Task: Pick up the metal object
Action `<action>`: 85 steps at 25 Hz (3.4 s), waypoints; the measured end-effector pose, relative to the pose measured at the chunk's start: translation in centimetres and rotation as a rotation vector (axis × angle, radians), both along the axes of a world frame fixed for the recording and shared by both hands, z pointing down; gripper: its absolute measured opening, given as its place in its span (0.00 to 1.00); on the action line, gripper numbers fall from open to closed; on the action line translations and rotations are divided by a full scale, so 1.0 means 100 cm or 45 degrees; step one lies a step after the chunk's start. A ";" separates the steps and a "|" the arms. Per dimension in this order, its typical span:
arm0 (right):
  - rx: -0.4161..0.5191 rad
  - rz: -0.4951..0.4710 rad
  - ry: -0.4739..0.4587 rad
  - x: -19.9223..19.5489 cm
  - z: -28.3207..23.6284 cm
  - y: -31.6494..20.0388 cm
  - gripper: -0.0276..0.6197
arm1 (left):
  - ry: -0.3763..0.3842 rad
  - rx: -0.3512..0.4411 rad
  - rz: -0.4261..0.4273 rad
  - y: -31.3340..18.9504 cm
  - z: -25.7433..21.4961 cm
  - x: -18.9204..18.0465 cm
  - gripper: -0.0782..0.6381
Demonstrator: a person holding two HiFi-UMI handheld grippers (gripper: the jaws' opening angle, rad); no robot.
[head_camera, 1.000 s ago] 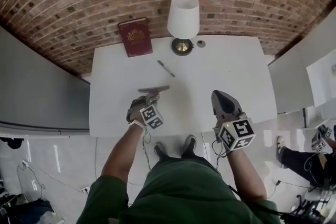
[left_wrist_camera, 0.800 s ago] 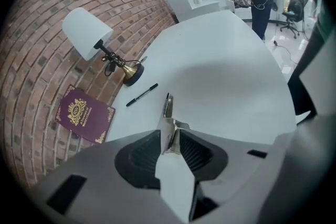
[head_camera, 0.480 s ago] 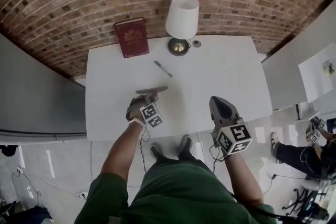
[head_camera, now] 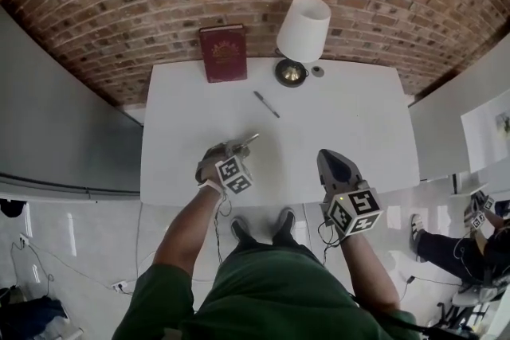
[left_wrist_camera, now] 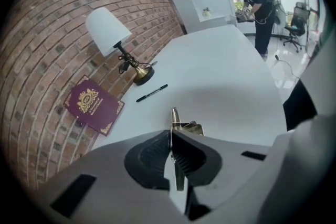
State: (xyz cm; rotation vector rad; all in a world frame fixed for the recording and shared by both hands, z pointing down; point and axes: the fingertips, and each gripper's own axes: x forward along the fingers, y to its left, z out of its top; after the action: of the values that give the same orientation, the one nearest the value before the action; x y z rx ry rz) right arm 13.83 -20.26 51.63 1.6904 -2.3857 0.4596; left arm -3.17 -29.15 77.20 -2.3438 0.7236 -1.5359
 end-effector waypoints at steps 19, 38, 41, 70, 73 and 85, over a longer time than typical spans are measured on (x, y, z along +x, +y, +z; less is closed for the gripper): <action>0.029 -0.235 -0.082 -0.079 -0.011 -0.029 0.05 | 0.509 0.173 -0.251 0.006 -0.139 -0.031 0.13; 0.181 -0.324 -0.237 -0.091 -0.080 -0.055 0.05 | 1.172 0.444 -0.399 0.018 -0.341 -0.031 0.13; 0.216 -0.339 -0.270 -0.091 -0.096 -0.057 0.05 | 1.222 0.450 -0.433 0.022 -0.357 -0.034 0.13; 0.356 -0.419 -0.279 -0.091 -0.137 -0.048 0.05 | 1.463 0.495 -0.576 0.043 -0.403 -0.050 0.13; 0.343 -0.420 -0.287 -0.092 -0.134 -0.049 0.05 | 1.473 0.486 -0.585 0.042 -0.402 -0.052 0.13; 0.328 -0.440 -0.273 -0.099 -0.132 -0.052 0.05 | 1.499 0.473 -0.590 0.038 -0.401 -0.056 0.13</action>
State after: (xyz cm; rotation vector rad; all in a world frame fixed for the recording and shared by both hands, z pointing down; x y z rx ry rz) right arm 3.97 -25.43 38.47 1.3251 -2.9277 0.2996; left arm -8.76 -25.32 37.11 -2.6879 1.6710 0.1247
